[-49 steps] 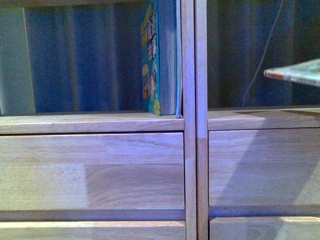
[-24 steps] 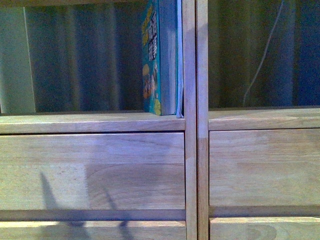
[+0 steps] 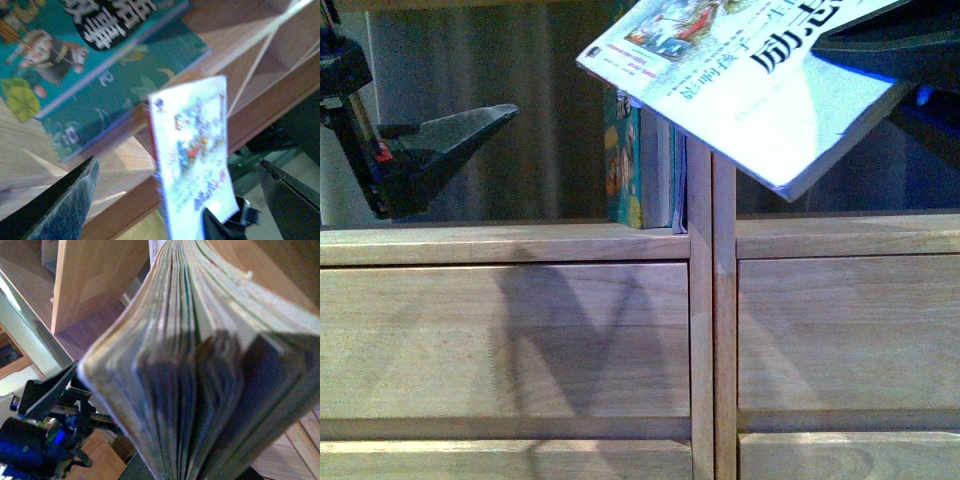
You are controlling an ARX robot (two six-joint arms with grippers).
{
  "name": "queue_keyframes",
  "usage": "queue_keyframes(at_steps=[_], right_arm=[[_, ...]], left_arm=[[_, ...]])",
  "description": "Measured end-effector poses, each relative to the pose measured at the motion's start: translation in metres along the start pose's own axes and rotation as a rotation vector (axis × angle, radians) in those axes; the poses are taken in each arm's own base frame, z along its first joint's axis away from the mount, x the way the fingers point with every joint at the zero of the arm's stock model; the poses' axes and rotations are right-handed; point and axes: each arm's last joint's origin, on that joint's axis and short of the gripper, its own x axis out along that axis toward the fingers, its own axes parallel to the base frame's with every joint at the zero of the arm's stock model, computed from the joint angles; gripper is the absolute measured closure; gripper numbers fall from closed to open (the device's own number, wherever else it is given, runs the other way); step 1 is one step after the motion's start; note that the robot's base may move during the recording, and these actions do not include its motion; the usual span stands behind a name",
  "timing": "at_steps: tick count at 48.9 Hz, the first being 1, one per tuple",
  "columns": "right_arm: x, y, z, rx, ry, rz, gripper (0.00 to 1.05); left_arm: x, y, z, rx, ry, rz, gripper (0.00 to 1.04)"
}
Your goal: Organize books on shelf
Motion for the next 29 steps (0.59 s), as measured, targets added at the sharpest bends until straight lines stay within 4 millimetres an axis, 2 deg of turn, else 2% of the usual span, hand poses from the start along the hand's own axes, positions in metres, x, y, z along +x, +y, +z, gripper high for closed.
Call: queue_keyframes(at_steps=[10,19,29], right_arm=[[0.017,0.011,-0.008,0.098,-0.018,0.050,0.97],[0.027,0.022,-0.017,0.296,-0.002,0.096,0.97],[0.031,0.030,-0.031,0.433,0.062,0.122,0.97]], left_arm=[[0.008,-0.010,-0.025,-0.009,0.071,-0.075,0.07],[0.008,-0.012,-0.026,-0.003,0.065,-0.084,0.07],[0.007,-0.017,-0.024,0.022,0.060,-0.125,0.07]])
